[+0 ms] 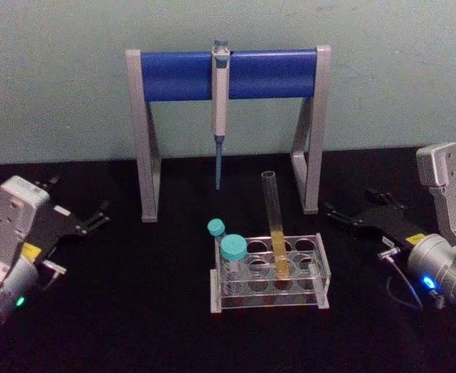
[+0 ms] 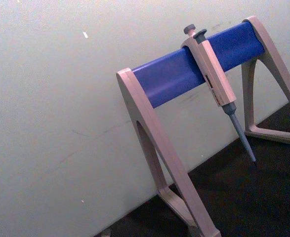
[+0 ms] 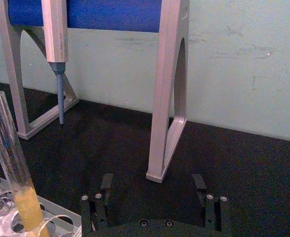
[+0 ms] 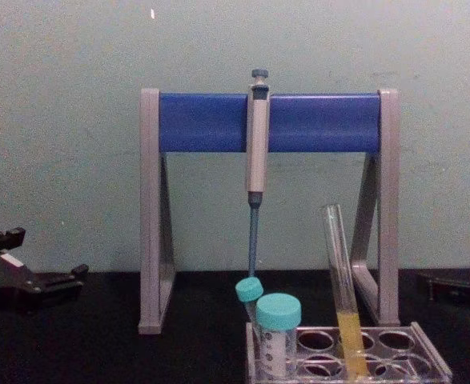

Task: Pick up the test tube from the test tube rack, shake it, then place it back into the test tube rack.

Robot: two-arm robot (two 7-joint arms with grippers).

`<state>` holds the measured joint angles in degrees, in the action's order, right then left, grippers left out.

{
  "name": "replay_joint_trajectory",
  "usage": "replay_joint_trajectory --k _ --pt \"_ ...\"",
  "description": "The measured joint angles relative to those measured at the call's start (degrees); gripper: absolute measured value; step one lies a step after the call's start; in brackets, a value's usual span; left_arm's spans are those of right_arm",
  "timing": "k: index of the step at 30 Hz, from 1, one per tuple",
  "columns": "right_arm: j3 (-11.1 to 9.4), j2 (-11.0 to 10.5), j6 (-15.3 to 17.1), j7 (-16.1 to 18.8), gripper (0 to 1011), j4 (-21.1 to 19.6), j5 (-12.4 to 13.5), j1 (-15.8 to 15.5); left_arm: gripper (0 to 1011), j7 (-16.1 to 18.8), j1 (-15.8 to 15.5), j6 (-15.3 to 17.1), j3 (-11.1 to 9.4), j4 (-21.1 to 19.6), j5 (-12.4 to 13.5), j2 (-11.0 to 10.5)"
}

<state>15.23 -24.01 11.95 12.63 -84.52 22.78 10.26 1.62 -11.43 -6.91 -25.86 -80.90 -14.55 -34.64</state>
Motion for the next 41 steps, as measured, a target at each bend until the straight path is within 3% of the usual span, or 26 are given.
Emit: replay_joint_trajectory --k 41 --pt "0.0 0.0 0.0 0.0 1000 0.0 0.0 0.0 1001 0.0 0.0 0.0 0.0 0.0 0.0 0.0"
